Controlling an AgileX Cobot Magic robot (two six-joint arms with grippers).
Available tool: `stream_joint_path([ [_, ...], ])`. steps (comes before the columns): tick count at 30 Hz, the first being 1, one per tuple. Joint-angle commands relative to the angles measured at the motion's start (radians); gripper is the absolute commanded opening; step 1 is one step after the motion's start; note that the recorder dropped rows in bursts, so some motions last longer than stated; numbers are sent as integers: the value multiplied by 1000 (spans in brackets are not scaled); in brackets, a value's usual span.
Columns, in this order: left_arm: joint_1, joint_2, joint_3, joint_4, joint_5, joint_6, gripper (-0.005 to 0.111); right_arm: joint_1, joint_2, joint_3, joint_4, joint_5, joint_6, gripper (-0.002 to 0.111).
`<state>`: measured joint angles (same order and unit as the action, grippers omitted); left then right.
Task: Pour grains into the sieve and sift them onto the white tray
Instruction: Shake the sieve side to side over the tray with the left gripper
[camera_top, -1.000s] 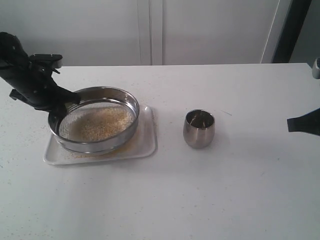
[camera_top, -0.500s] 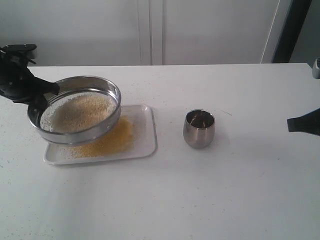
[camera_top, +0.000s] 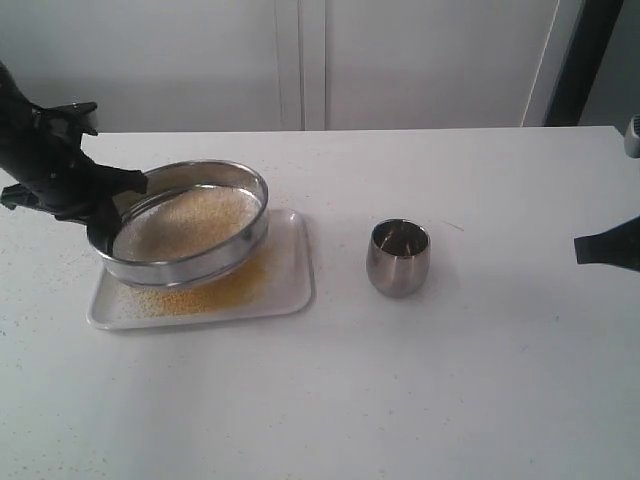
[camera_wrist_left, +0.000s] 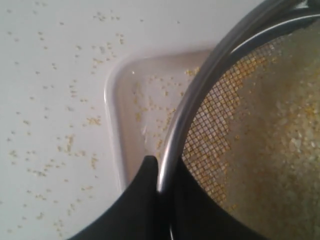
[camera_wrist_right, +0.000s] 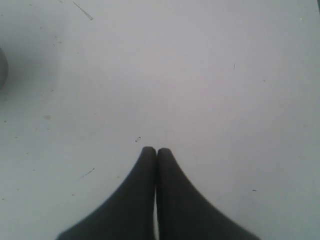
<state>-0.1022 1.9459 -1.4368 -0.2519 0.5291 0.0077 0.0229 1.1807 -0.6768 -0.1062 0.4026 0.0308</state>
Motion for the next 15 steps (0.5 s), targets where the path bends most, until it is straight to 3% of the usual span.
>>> stream_joint_path([
  [1, -15, -8, -10, -34, -23, 195, 0, -6, -8, 4, 1, -10, -7, 0],
  [4, -4, 11, -7, -66, -26, -24, 0, -6, -8, 4, 1, -7, -7, 0],
  [5, -6, 16, -9, -71, -20, -8, 0, -6, -8, 4, 1, -7, -7, 0],
  [7, -20, 16, -13, -20, -7, 197, 0, -6, -8, 4, 1, -7, -7, 0],
  [11, 27, 16, -15, -70, -24, 19, 0, -6, -8, 4, 1, -9, -7, 0],
  [15, 34, 5, -19, -86, -20, 268, 0, -6, -8, 4, 1, -9, -7, 0],
])
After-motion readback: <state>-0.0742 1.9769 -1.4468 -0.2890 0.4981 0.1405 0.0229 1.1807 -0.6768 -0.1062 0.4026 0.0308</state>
